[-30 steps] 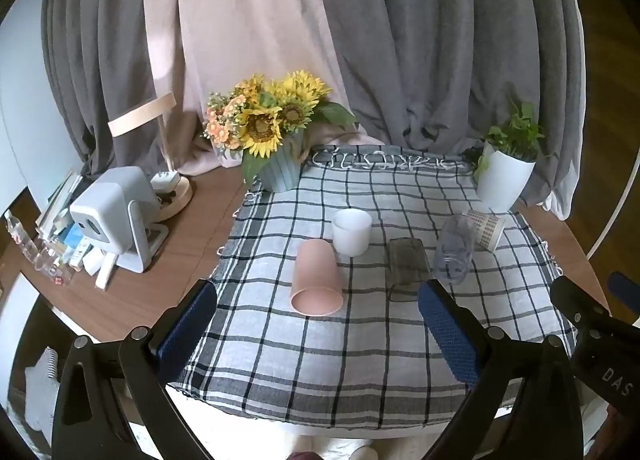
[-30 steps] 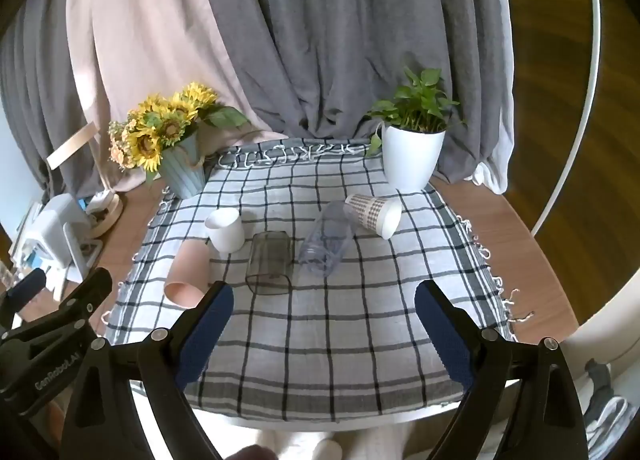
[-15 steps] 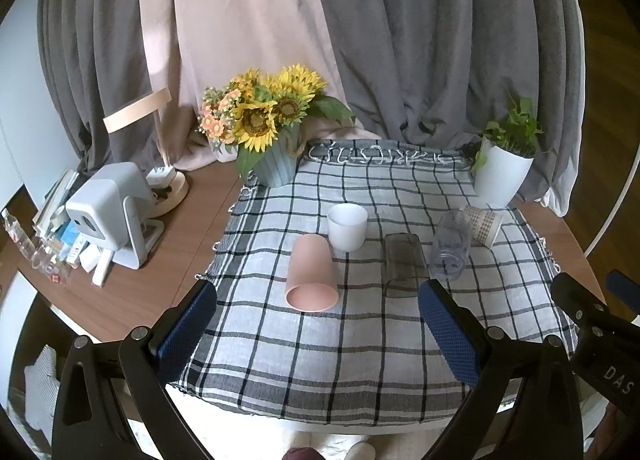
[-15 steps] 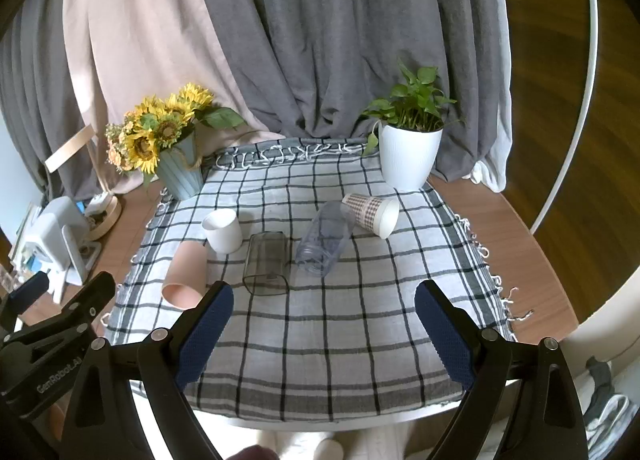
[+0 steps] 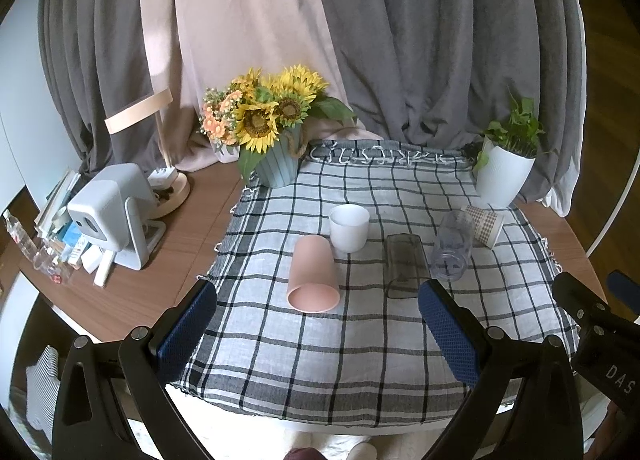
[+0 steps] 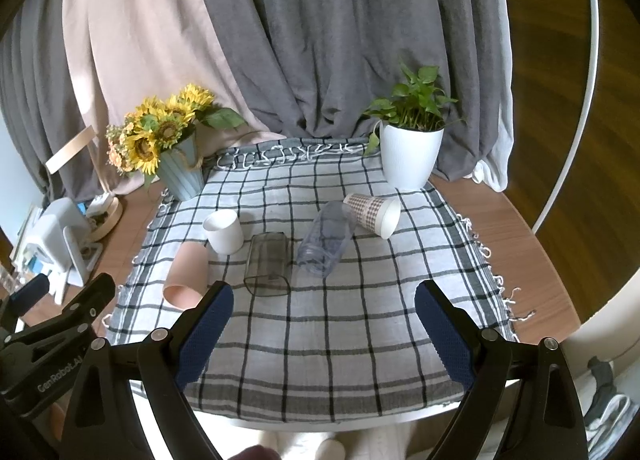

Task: Flip cup upside down

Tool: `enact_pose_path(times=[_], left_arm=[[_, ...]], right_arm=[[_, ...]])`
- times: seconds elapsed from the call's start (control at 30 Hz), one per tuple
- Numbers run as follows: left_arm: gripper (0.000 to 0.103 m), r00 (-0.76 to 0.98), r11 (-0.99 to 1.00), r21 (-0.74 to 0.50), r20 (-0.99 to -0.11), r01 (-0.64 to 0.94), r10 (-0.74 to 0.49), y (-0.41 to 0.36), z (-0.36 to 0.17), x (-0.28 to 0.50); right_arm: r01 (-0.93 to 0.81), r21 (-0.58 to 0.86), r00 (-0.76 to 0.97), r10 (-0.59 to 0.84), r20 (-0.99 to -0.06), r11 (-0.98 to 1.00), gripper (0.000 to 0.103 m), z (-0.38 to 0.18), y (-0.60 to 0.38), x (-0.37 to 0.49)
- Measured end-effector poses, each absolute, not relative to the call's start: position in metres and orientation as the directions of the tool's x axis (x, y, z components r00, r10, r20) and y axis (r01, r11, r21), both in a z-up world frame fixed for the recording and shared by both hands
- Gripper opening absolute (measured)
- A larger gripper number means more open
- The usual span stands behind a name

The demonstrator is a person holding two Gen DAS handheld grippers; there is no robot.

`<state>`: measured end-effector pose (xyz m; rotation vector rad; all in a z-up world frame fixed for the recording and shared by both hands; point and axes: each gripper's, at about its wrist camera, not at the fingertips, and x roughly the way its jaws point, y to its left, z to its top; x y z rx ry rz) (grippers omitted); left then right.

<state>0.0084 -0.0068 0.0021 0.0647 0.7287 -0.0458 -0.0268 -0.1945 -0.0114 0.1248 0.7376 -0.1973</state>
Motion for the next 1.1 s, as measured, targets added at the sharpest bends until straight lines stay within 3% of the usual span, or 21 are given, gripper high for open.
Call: enact_pose_path(times=[1.1], left_arm=[[0.103, 0.751, 0.996, 0.047, -0.66, 0.069, -0.021, -0.009, 0.0053, 0.0125]], right_arm=[[0.221, 0.055, 0.723, -0.126, -0.679, 0.974, 0.093, -0.0111, -0.1953, -0.0225]])
